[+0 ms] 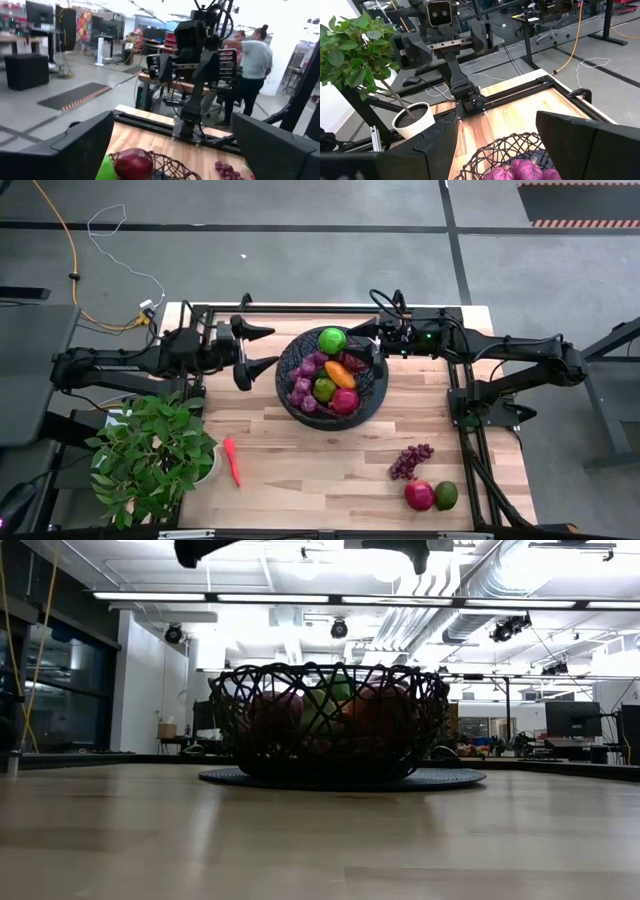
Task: Build produce basket
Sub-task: Put the red pomegranate into basket
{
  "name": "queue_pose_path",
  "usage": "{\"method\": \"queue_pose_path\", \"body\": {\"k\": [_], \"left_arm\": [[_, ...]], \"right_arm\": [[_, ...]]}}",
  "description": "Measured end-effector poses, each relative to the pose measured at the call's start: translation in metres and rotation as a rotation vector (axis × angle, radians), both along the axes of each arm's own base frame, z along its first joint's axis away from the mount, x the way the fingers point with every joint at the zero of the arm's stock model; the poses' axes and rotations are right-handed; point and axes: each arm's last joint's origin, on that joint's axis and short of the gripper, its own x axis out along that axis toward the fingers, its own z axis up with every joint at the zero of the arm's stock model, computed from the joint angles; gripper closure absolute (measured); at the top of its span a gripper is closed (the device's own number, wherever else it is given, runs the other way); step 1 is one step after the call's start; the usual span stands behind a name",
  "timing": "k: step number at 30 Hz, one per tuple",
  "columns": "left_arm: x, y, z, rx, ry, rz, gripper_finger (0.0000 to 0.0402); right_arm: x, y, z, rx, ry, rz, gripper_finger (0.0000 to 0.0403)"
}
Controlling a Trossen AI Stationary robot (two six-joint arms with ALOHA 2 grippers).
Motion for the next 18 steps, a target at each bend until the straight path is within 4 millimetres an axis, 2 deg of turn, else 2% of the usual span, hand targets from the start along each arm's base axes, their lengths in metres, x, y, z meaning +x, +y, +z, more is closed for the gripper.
{"method": "queue_pose_path", "body": {"k": [18], "left_arm": [[0.0003, 0.0000, -0.0004, 0.025, 0.012, 0.001, 0.0013]], "right_arm": [[0.0000, 0.0001, -0.0001, 0.000, 0.001, 0.001, 0.0156]]}}
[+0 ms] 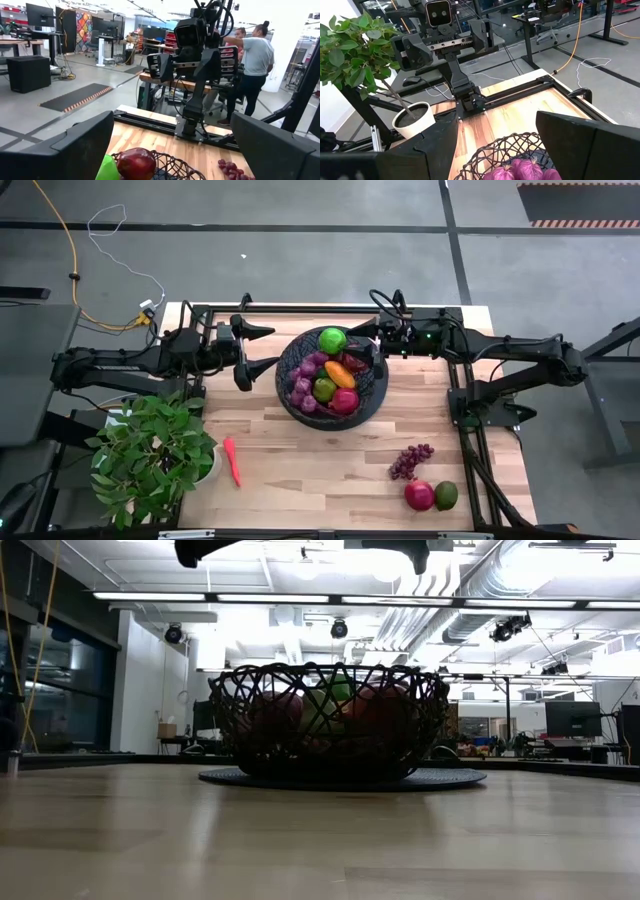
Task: Build produce basket
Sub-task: Put the red pomegranate into basket
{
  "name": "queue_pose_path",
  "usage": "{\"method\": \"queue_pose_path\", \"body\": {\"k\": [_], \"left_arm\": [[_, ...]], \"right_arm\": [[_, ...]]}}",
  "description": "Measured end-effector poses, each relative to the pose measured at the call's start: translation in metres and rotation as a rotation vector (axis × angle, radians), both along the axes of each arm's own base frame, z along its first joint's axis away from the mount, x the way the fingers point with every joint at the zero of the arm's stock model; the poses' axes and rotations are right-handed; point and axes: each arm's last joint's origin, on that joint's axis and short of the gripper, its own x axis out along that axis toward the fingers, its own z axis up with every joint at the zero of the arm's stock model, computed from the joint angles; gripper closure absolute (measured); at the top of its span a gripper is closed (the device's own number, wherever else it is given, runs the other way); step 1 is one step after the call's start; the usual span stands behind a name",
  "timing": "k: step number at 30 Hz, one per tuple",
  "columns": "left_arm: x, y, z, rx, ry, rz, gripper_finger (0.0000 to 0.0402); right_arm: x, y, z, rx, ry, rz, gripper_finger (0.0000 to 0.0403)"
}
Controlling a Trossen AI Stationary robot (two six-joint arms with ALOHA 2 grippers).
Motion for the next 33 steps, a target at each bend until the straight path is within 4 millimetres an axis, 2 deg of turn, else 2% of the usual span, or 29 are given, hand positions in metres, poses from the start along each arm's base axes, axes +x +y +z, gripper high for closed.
{"method": "queue_pose_path", "body": {"k": [6, 9, 13, 16, 22, 25, 28, 33], "left_arm": [[0.000, 0.000, 0.000, -0.001, 0.005, 0.000, 0.0013], [0.000, 0.000, 0.000, -0.001, 0.004, 0.000, 0.0013], [0.000, 0.000, 0.000, -0.001, 0.004, 0.000, 0.0013], [0.000, 0.000, 0.000, -0.003, 0.004, -0.001, 0.0013], [0.000, 0.000, 0.000, -0.003, 0.003, -0.001, 0.0013], [0.000, 0.000, 0.000, -0.002, 0.003, -0.001, 0.0013], [0.000, 0.000, 0.000, -0.002, 0.003, -0.001, 0.0013], [0.000, 0.000, 0.000, -0.004, 0.002, -0.001, 0.0013]], "right_arm": [[0.000, 0.000, -0.001, 0.006, 0.010, -0.001, 0.0156], [-0.001, 0.000, -0.007, 0.085, 0.062, -0.013, 0.0156], [-0.007, 0.003, -0.026, 0.273, 0.253, 0.006, 0.0156], [-0.016, 0.013, -0.042, 0.421, 0.451, 0.029, 0.0156], [-0.040, 0.061, -0.066, 0.561, 0.846, 0.049, 0.0156], [-0.052, 0.089, -0.070, 0.596, 0.965, 0.054, 0.0156], [-0.062, 0.117, -0.071, 0.632, 1.001, 0.015, 0.0156], [-0.080, 0.154, -0.071, 0.697, 0.957, -0.108, 0.0156]]}}
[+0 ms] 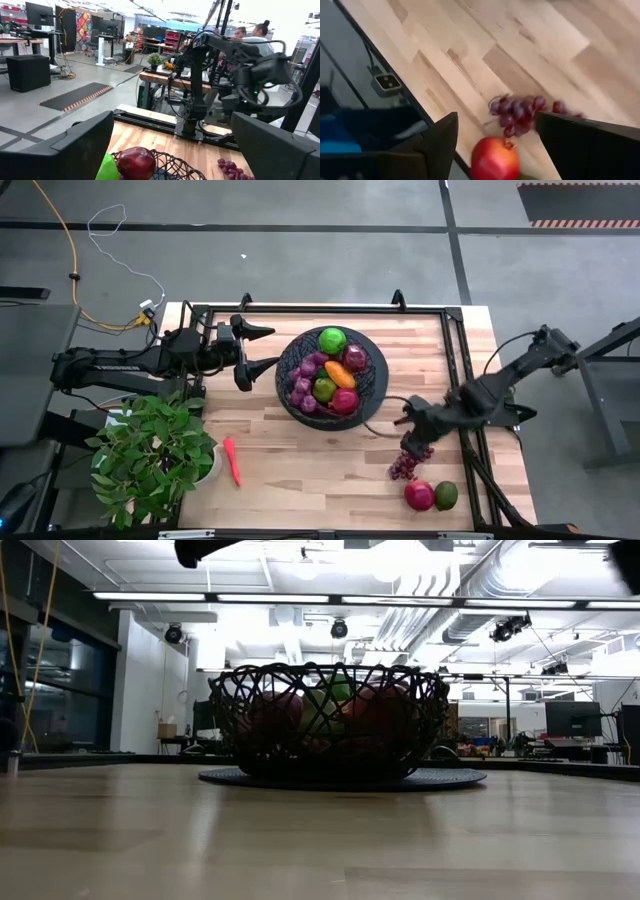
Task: Build produce basket
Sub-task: Put the red pomegranate into basket
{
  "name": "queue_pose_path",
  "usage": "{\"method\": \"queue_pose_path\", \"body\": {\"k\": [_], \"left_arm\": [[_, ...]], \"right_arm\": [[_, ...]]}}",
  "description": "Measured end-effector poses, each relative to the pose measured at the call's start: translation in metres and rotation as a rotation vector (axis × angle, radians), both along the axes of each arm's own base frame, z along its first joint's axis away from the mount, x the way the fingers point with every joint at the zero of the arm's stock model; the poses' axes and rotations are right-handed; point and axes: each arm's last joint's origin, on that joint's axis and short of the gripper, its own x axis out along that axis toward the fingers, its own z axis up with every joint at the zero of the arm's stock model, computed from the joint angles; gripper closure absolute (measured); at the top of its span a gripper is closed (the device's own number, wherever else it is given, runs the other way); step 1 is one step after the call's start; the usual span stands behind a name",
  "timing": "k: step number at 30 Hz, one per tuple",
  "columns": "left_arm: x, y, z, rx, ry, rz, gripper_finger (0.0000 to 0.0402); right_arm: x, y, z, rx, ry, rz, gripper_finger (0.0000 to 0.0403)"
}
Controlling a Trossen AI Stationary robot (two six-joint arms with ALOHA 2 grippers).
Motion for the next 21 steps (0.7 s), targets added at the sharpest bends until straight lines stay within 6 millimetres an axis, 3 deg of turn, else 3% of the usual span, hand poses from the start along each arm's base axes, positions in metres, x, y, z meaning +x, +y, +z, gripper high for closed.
{"method": "queue_pose_path", "body": {"k": [7, 13, 16, 21], "left_arm": [[0.000, 0.000, 0.000, 0.000, 0.000, 0.000, 0.0013], [0.000, 0.000, 0.000, -0.036, -0.014, -0.005, 0.0013], [0.000, 0.000, 0.000, -0.047, -0.018, -0.006, 0.0013], [0.000, 0.000, 0.001, -0.048, -0.027, -0.006, 0.0013]], "right_arm": [[-0.024, 0.034, -0.004, 0.092, 0.074, -0.157, 0.0156], [-0.028, 0.055, -0.019, 0.119, 0.207, -0.189, 0.0151], [-0.026, 0.065, -0.027, 0.146, 0.280, -0.168, 0.0127], [-0.017, 0.079, -0.041, 0.177, 0.355, -0.127, 0.0050]]}}
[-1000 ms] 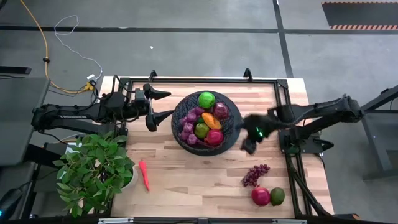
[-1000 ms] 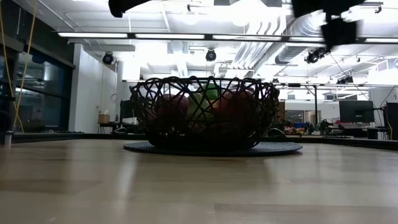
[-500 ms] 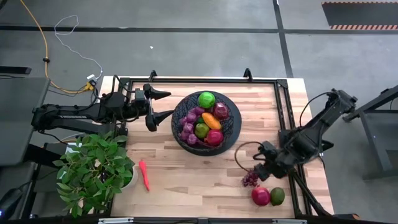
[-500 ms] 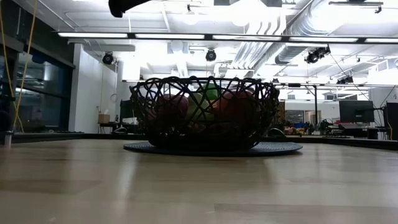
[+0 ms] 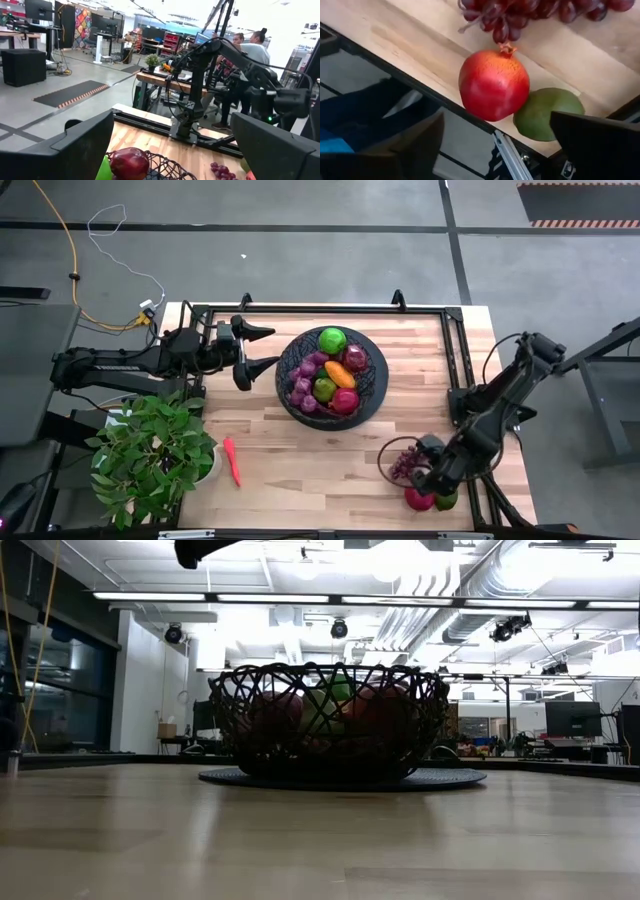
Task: Build produce basket
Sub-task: Put the red pomegranate into basket
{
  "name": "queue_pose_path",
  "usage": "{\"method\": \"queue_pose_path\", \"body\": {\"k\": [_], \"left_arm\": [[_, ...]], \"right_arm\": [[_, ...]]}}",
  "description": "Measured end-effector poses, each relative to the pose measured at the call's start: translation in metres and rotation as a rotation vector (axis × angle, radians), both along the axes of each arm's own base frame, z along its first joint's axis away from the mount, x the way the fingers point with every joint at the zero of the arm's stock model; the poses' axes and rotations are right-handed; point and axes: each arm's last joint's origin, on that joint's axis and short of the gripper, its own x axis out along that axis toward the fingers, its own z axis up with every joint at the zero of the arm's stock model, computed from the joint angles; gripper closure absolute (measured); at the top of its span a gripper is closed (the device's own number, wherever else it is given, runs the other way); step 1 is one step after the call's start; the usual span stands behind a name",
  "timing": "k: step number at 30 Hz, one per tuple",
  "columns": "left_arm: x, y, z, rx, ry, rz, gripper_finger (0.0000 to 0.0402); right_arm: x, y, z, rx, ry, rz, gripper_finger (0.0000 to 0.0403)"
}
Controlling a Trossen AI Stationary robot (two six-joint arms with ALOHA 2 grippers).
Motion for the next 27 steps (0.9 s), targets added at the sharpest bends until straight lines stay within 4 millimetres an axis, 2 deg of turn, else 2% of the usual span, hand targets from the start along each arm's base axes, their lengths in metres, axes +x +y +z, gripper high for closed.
{"method": "queue_pose_path", "body": {"k": [2, 4, 9, 15, 27], "left_arm": [[0.000, 0.000, 0.000, 0.000, 0.000, 0.000, 0.0013], [0.000, 0.000, 0.000, -0.002, -0.001, 0.000, 0.0013], [0.000, 0.000, 0.000, -0.007, -0.003, -0.001, 0.0013], [0.000, 0.000, 0.000, -0.007, -0.003, -0.001, 0.0013], [0.000, 0.000, 0.000, -0.007, -0.003, -0.001, 0.0013]], "right_arm": [[0.003, 0.004, -0.008, -0.022, 0.019, 0.007, 0.0018], [0.005, 0.006, -0.015, -0.055, 0.033, 0.024, 0.0009], [0.010, 0.013, -0.026, -0.044, 0.080, 0.031, 0.0024], [0.021, 0.025, -0.036, 0.002, 0.046, 0.041, 0.0025], [0.030, 0.037, -0.071, -0.059, 0.147, 0.048, 0.0024]]}}
